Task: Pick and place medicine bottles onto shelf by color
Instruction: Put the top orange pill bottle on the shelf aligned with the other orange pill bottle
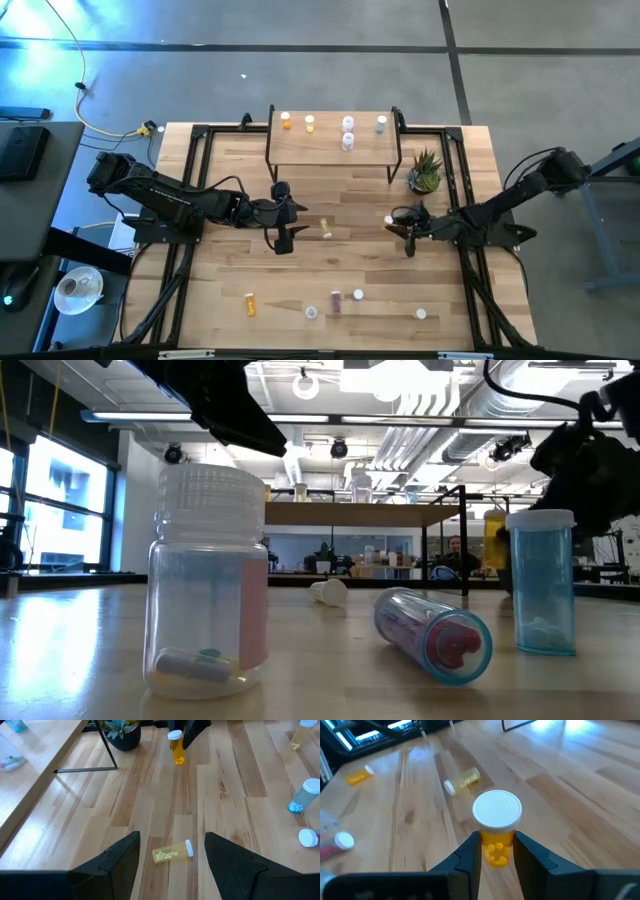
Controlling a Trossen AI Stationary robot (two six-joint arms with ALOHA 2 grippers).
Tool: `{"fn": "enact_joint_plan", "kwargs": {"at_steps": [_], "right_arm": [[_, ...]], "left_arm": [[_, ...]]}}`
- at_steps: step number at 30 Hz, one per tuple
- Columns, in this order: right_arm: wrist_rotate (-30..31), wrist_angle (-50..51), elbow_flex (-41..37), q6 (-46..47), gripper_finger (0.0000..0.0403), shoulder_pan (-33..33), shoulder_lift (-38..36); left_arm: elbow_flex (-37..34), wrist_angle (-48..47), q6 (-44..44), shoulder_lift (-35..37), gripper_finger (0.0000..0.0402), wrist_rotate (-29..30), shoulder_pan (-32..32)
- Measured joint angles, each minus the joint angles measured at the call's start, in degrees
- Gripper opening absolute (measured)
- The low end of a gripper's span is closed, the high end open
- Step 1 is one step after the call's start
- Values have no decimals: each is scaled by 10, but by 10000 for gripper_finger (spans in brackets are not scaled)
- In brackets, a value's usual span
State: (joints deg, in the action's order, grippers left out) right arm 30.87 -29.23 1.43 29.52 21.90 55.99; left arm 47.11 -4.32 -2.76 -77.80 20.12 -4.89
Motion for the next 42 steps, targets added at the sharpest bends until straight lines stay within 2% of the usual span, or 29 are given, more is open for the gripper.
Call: {"fn": "enact_joint_plan", "kwargs": {"at_steps": [7, 12, 17, 29, 34, 42], "right_arm": [[-47, 57, 73, -39, 89, -31, 0], [-50, 144, 152, -67, 89, -42, 0], [-75, 174, 215, -103, 89, -58, 16], [-191, 179, 333, -135, 89, -119, 171], [-230, 179, 376, -152, 89, -131, 229], [-255, 179, 437, -157, 89, -149, 300]], "left_arm": [[0, 15, 17, 0, 213, -12, 9], [0, 17, 25, 0, 213, -56, 30], [0, 18, 24, 0, 213, -99, 50], [0, 86, 24, 0, 213, -184, 80], [0, 85, 24, -2, 213, -185, 92], [0, 84, 25, -3, 213, -188, 94]]}}
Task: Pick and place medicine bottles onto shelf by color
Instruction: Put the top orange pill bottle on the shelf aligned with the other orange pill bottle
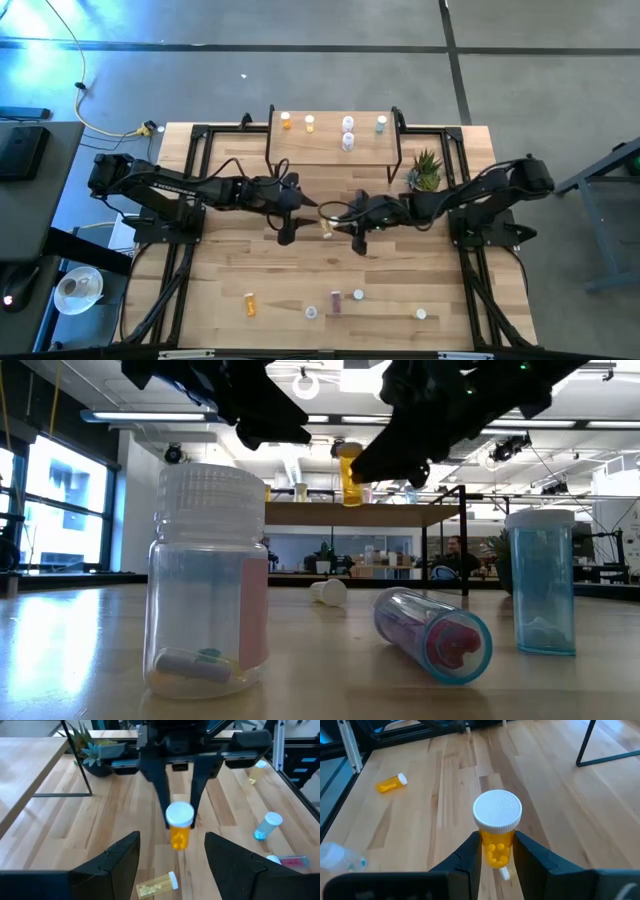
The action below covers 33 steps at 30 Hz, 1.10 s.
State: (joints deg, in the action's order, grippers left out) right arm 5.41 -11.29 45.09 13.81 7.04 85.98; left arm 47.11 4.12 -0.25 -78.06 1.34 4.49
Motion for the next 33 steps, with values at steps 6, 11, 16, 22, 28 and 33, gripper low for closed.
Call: {"fn": "enact_joint_plan", "kwargs": {"at_steps": [6, 11, 16, 22, 28, 33], "right_arm": [[-1, -1, 39, -18, 89, -11, 35], [-1, -1, 66, -22, 89, -16, 54], [0, -4, 80, -23, 89, -18, 57], [0, -6, 88, -23, 89, -18, 57], [2, -12, 88, -23, 89, -18, 57], [5, -22, 88, -28, 89, -18, 57]], "left_arm": [[0, 0, -1, 0, 213, -26, 0], [0, 2, -1, 0, 213, -24, 0], [0, 2, -1, 0, 213, -21, 0], [0, 1, -7, 0, 213, -8, 0], [0, 1, -21, 0, 213, 8, 0], [0, 1, -26, 0, 211, 8, 0]]}}
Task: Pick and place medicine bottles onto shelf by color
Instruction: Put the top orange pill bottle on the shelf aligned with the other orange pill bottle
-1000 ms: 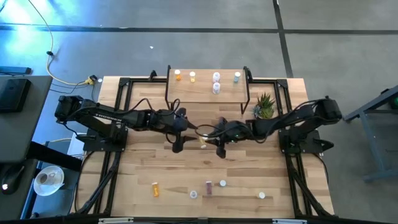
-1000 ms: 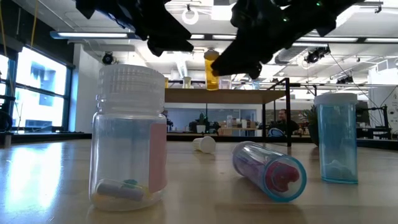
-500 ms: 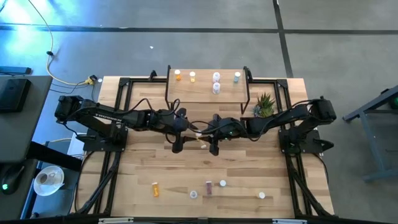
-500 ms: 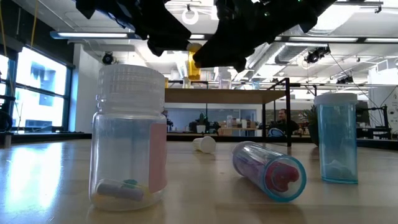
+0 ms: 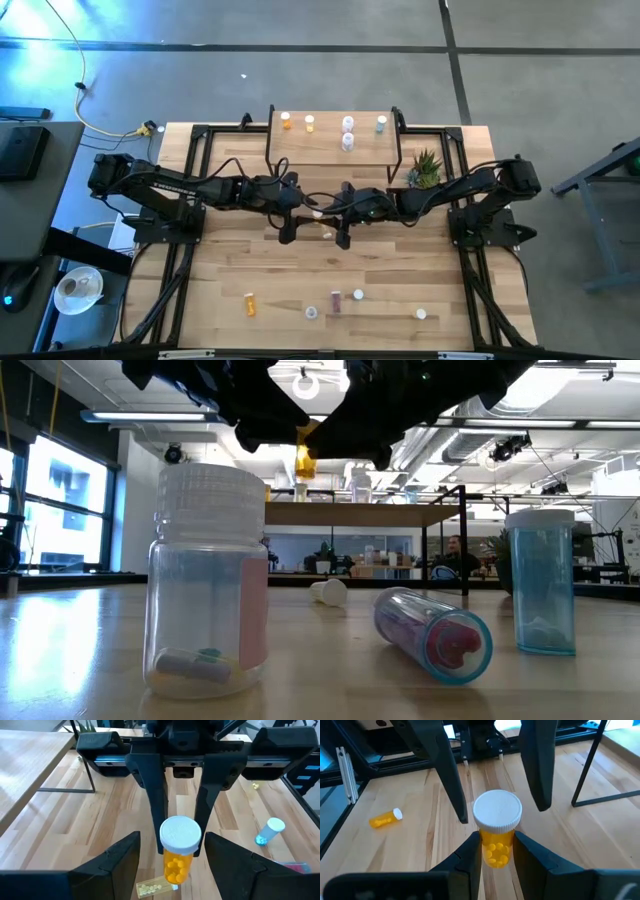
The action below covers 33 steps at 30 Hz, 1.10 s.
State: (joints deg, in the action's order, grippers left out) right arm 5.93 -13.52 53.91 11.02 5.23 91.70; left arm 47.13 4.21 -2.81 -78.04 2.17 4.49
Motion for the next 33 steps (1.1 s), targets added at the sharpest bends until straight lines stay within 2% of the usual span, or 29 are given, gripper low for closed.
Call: {"fn": "enact_joint_plan", "kwargs": {"at_steps": [20, 33], "right_arm": [[0, 0, 0, 0, 89, 0, 0], [0, 0, 0, -10, 102, 0, 0]], "left_arm": [[0, 5, 0, 0, 114, 0, 0], [0, 5, 0, 0, 107, 0, 0]]}}
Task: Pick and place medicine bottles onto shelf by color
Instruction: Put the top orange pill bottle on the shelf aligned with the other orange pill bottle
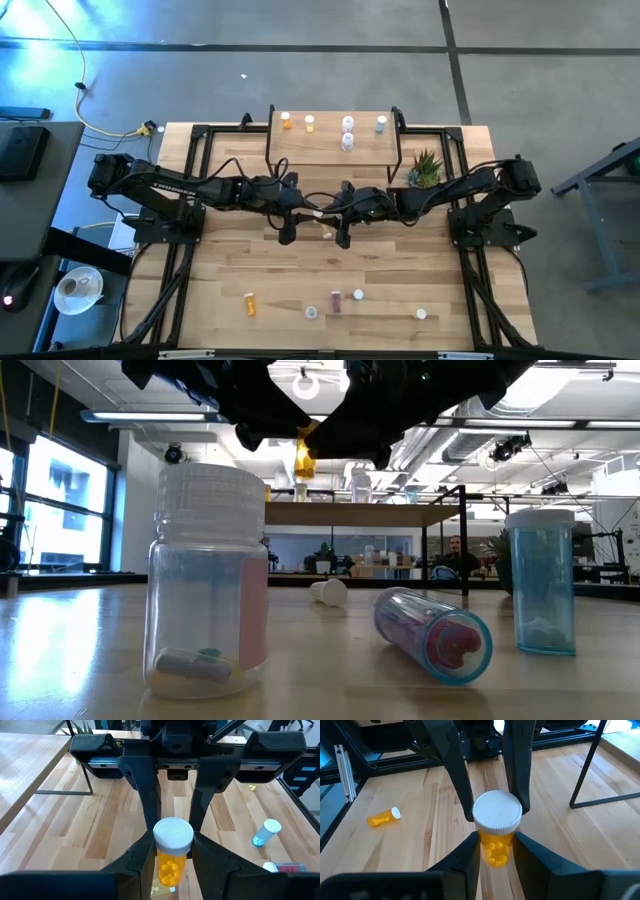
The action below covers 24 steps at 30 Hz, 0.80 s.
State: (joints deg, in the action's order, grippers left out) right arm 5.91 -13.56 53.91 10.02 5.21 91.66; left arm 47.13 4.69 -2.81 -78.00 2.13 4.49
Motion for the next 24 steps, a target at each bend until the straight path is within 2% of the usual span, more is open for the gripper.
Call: {"fn": "enact_joint_plan", "kwargs": {"at_steps": [13, 18, 24], "right_arm": [[-2, 7, 0, 0, 155, 0, -3], [-2, 36, -1, 0, 158, 0, -23], [15, 99, -1, -1, 158, 0, -69]], "left_arm": [[0, -5, 0, 0, 106, 1, 0], [0, -6, 0, 0, 106, 8, 0], [0, -8, 1, 0, 106, 51, 0]]}}
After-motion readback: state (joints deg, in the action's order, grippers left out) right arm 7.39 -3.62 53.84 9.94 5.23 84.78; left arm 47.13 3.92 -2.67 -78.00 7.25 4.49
